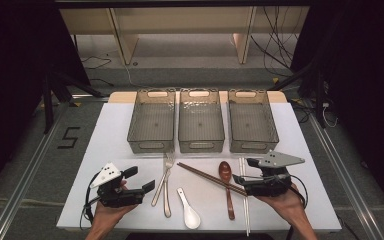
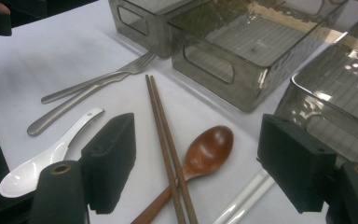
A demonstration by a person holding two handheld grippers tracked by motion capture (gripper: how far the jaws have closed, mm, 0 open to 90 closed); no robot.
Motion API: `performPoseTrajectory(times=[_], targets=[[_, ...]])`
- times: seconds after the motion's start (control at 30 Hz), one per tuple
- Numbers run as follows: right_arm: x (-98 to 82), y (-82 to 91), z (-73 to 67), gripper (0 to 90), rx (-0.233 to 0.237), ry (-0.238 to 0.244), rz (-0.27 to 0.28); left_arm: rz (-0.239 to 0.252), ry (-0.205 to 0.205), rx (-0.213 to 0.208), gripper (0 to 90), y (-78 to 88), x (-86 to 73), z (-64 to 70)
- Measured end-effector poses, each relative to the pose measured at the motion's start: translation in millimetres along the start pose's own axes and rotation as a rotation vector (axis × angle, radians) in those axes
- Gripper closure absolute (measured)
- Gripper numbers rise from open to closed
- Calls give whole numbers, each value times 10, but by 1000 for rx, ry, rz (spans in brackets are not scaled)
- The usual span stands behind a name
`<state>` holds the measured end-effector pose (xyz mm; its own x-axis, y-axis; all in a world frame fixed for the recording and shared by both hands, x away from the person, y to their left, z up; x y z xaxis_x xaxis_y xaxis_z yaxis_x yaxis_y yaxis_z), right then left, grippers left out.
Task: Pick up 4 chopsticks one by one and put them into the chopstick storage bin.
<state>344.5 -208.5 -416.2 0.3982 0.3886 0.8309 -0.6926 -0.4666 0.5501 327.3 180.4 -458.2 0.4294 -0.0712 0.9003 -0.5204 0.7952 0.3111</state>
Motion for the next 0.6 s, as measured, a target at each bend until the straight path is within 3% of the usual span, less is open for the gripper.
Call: performPoseTrajectory(times=[0.3,0.6], targets=[[175,-244,-22,338,36,90,-134,1,-1,2,141,1,-1,-1],[171,-439,-16,393,55,126,-234,-5,-6,0,141,-3,-2,0]])
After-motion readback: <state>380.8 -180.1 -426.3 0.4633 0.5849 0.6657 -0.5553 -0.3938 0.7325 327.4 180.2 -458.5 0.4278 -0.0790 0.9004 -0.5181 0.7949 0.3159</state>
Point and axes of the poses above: each handheld gripper's, and its own axes: y roughly backward along the jaws, x roughly out of its top, z roughly to its right, the point moved 3 cm from there along -y, roughly forward along the jaws, and after that the axes turned 11 degrees about -x, right-handed, at the moved point
